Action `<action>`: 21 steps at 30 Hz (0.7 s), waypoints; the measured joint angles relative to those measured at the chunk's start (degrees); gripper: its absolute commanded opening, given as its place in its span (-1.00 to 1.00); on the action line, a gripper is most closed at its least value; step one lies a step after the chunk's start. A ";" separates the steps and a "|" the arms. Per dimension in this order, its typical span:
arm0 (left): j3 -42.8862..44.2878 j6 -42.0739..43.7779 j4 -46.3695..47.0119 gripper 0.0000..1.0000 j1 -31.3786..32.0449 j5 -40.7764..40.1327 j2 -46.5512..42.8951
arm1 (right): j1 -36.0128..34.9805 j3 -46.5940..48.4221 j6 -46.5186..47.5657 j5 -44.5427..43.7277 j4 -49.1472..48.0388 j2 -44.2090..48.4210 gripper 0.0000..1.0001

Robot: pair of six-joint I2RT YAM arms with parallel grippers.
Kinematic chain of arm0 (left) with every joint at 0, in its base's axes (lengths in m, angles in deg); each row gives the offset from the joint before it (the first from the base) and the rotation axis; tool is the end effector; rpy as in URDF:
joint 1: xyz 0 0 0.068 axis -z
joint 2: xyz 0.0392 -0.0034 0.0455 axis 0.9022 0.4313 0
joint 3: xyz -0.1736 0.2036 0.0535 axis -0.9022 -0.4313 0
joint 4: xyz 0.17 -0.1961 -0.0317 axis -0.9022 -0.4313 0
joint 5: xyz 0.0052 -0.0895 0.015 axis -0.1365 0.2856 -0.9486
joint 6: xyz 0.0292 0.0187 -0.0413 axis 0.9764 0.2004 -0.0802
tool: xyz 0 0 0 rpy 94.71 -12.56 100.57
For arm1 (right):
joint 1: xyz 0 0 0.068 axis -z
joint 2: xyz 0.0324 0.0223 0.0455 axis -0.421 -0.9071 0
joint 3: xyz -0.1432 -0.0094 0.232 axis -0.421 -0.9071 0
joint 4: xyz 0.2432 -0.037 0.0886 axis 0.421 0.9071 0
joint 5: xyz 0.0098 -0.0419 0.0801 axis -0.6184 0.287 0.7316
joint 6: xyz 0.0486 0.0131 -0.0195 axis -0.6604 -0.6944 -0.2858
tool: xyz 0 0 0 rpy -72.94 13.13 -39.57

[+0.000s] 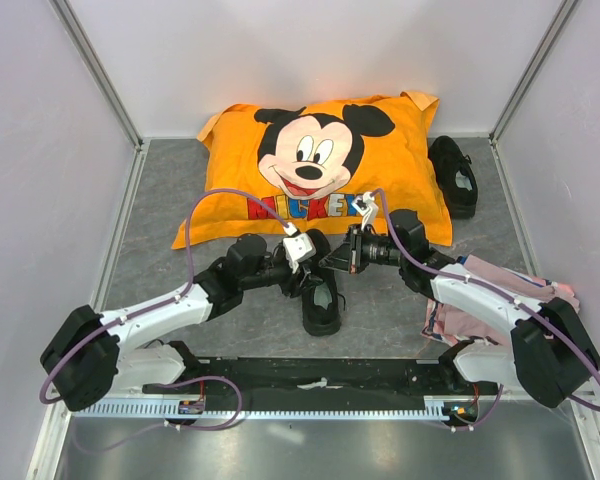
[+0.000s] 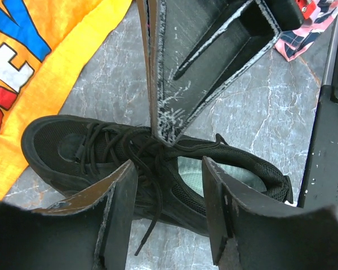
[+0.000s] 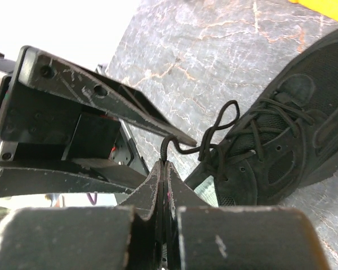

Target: Tie the shoes

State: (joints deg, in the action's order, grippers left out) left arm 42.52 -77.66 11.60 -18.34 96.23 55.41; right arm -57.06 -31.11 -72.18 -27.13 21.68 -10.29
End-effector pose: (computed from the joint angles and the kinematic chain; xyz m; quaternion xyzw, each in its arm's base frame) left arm 0.1676 -0.1926 0.2338 0.4532 0.6726 -0.3290 0.4837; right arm 0.2161 0.1619 0.2394 -0.1600 0.7808 0.5253 0.2981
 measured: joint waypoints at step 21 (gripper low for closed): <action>0.02 -4.22 1.44 -0.28 0.02 -0.87 1.73 | -1.66 -5.16 -10.62 -5.60 -8.17 0.61 -1.00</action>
State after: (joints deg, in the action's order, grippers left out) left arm 42.54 -81.88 13.04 -18.32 95.36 57.14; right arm -58.72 -36.27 -82.80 -32.73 13.50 -9.68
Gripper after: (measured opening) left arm 0.443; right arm 0.006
